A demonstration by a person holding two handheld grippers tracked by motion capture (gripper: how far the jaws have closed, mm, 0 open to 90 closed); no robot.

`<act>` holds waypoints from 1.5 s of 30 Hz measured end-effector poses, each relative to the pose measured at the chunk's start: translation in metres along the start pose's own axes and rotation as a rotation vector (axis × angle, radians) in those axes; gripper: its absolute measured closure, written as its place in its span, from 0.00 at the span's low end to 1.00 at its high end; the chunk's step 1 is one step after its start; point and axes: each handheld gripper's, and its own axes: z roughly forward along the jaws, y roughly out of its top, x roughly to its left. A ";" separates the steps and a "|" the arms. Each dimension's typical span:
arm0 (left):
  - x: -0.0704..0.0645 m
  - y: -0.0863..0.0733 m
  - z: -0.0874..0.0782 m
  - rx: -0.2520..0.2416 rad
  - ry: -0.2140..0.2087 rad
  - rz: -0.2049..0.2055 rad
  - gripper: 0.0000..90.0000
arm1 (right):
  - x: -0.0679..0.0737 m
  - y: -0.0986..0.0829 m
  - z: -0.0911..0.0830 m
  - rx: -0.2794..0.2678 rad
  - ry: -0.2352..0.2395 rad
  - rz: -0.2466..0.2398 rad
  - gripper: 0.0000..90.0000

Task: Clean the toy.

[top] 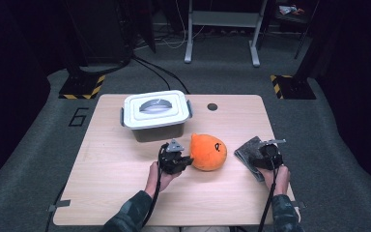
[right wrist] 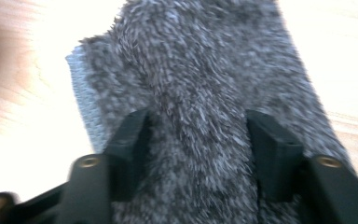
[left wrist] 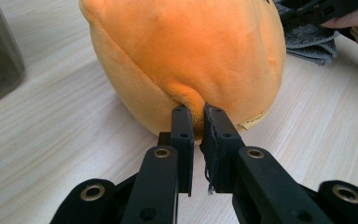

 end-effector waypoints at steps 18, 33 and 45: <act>0.000 0.002 0.001 -0.006 0.000 0.006 0.92 | -0.007 -0.007 -0.013 -0.072 0.071 0.066 0.84; -0.002 0.004 0.002 -0.006 0.008 0.012 0.92 | -0.005 0.013 -0.052 -0.158 0.148 0.072 0.84; -0.007 0.011 0.001 -0.017 0.010 0.048 0.92 | 0.009 0.031 -0.076 -0.212 0.208 0.042 0.84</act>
